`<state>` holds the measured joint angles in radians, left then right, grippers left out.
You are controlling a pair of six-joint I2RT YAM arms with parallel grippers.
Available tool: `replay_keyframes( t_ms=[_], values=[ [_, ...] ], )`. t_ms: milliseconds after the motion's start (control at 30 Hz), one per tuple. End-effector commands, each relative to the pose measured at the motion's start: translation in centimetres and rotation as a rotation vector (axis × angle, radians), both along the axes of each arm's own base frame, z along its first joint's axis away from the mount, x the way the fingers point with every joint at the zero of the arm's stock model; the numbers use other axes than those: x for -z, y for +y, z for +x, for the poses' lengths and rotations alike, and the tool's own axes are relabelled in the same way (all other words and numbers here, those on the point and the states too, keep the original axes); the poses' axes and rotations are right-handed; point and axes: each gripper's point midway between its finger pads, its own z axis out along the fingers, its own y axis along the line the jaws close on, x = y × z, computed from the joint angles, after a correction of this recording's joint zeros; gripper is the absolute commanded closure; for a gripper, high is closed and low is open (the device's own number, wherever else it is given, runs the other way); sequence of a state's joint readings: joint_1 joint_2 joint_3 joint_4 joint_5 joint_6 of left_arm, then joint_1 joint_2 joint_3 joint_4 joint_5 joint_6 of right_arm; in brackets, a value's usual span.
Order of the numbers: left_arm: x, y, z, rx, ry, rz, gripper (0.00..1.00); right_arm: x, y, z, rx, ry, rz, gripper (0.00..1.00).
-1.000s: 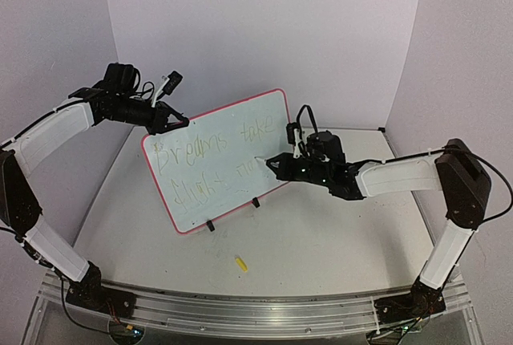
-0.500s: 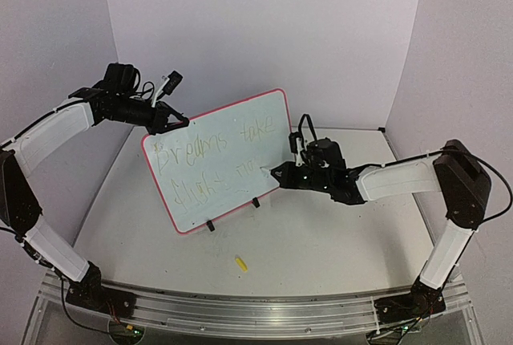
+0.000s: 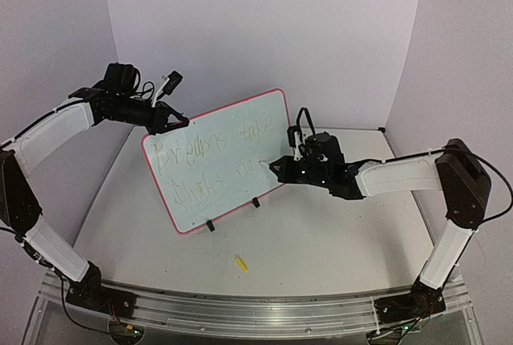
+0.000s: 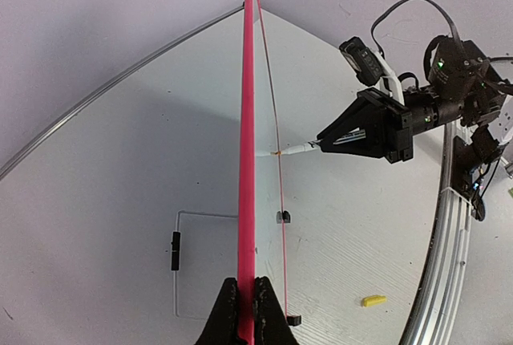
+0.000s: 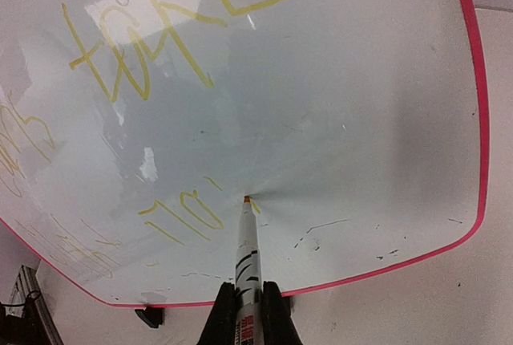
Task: Write a sentence on the whiteboard
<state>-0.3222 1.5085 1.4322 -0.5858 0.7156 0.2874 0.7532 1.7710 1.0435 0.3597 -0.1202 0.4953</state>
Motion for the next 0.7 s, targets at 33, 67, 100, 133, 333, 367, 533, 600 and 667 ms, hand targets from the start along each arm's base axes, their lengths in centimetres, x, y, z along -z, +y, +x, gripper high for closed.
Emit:
replay_keyframes(
  t_ms=[33, 67, 100, 133, 333, 367, 533, 600, 667],
  values=[
    [7.0, -1.5, -3.5, 0.102, 0.216, 0.099, 1.0, -3.0, 0.1, 1.1, 0.021, -0.071, 0.016, 1.0],
    [7.0, -1.5, -3.5, 0.102, 0.216, 0.099, 1.0, -3.2, 0.1, 1.1, 0.022, -0.075, 0.018, 1.0],
    [7.0, -1.5, -3.5, 0.102, 0.215, 0.099, 1.0, -3.3, 0.0, 1.1, 0.023, -0.078, 0.018, 1.0],
    [7.0, -1.5, -3.5, 0.101, 0.216, 0.099, 1.0, -3.5, 0.0, 1.1, 0.024, -0.081, 0.019, 1.0],
    [7.0, -1.5, -3.5, 0.101, 0.216, 0.099, 1.0, -2.8, -0.1, 1.1, 0.028, -0.07, 0.006, 1.0],
    [7.0, -1.5, -3.5, 0.101, 0.215, 0.099, 1.0, -2.4, -0.2, 1.1, 0.029, -0.064, 0.001, 1.0],
    [7.0, -1.5, -3.5, 0.101, 0.215, 0.1, 1.0, -0.4, -0.7, 1.0, 0.046, -0.034, -0.029, 1.0],
    [7.0, -1.5, -3.5, 0.101, 0.218, 0.099, 1.0, 0.1, -0.9, 1.0, 0.053, -0.028, -0.038, 1.0],
    [7.0, -1.5, -3.5, 0.102, 0.217, 0.099, 1.0, 0.4, -1.0, 1.0, 0.058, -0.023, -0.043, 1.0]
  ],
)
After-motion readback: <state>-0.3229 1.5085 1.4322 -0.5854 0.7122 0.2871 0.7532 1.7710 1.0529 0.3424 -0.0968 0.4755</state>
